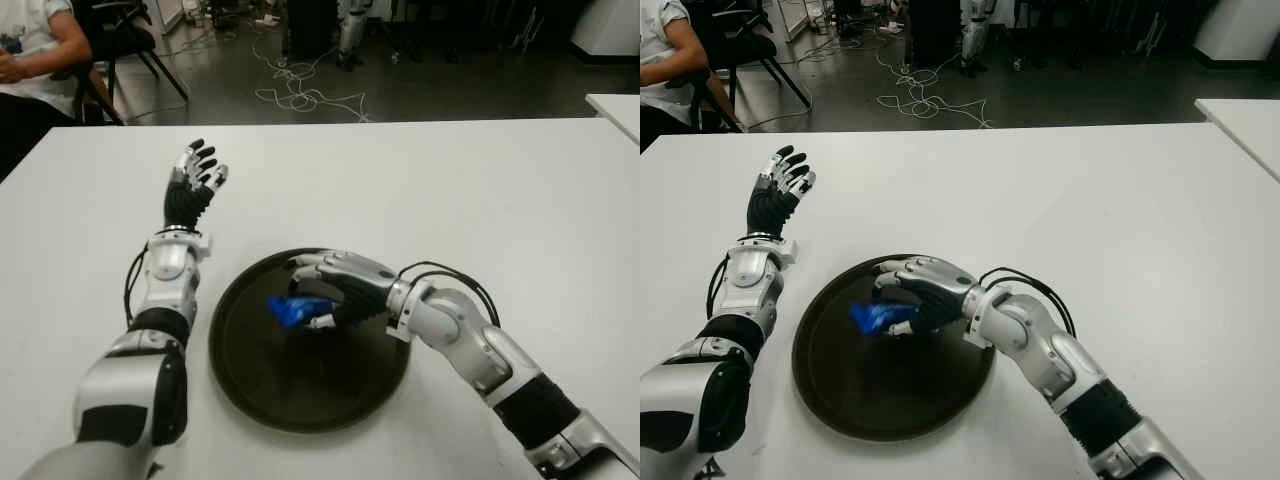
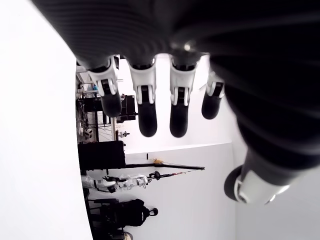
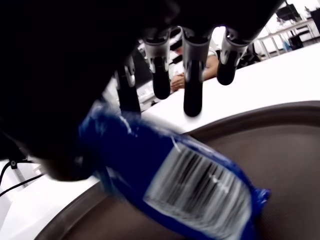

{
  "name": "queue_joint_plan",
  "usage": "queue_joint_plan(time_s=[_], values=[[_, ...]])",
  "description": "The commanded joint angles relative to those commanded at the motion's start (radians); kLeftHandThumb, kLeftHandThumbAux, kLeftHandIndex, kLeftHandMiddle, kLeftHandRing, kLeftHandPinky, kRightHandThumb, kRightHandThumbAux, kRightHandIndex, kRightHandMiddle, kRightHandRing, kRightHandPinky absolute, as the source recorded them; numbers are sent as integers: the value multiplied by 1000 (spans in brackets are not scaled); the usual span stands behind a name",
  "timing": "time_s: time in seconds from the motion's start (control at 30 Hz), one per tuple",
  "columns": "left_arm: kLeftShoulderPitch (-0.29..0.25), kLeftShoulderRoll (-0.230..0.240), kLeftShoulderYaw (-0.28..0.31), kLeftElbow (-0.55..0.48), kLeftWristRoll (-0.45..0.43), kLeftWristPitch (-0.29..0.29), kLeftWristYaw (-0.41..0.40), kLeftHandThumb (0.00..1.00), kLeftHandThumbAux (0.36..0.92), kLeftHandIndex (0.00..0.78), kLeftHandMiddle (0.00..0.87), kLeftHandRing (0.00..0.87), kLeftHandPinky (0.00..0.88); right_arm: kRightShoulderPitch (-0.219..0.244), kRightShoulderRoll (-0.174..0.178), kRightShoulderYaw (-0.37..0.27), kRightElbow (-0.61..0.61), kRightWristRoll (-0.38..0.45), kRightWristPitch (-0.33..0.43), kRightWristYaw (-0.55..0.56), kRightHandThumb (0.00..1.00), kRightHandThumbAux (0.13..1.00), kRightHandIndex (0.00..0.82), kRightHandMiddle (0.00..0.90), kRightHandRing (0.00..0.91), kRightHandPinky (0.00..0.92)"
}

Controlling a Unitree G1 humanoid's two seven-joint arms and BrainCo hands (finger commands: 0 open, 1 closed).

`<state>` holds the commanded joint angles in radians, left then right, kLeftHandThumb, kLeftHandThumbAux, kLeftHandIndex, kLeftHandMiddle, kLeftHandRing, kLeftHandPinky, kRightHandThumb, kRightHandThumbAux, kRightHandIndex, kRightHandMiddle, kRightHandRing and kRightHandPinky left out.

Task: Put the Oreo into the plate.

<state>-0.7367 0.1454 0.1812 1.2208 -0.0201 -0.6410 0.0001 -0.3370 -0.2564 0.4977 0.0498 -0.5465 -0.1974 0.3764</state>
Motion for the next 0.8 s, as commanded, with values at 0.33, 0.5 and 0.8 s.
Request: queue_joint_plan(time_s=[0.33, 0.5, 0.8], values=[[0, 3, -8, 2, 11, -6, 8, 87, 675, 136, 191, 140, 94, 4, -3, -28, -19, 18, 16, -6, 0, 397, 0, 0, 0, 0], [-2, 0, 0, 3, -1, 1, -6, 90, 676, 127, 182, 132, 88, 2, -12, -46, -33, 25, 15, -2, 0, 370, 0, 0, 0, 0], [-1, -5, 8, 2, -13, 2, -20, 87, 683, 128, 180, 131, 96, -7, -37, -94, -71, 42, 6, -8, 0, 347, 0, 0, 0, 0]])
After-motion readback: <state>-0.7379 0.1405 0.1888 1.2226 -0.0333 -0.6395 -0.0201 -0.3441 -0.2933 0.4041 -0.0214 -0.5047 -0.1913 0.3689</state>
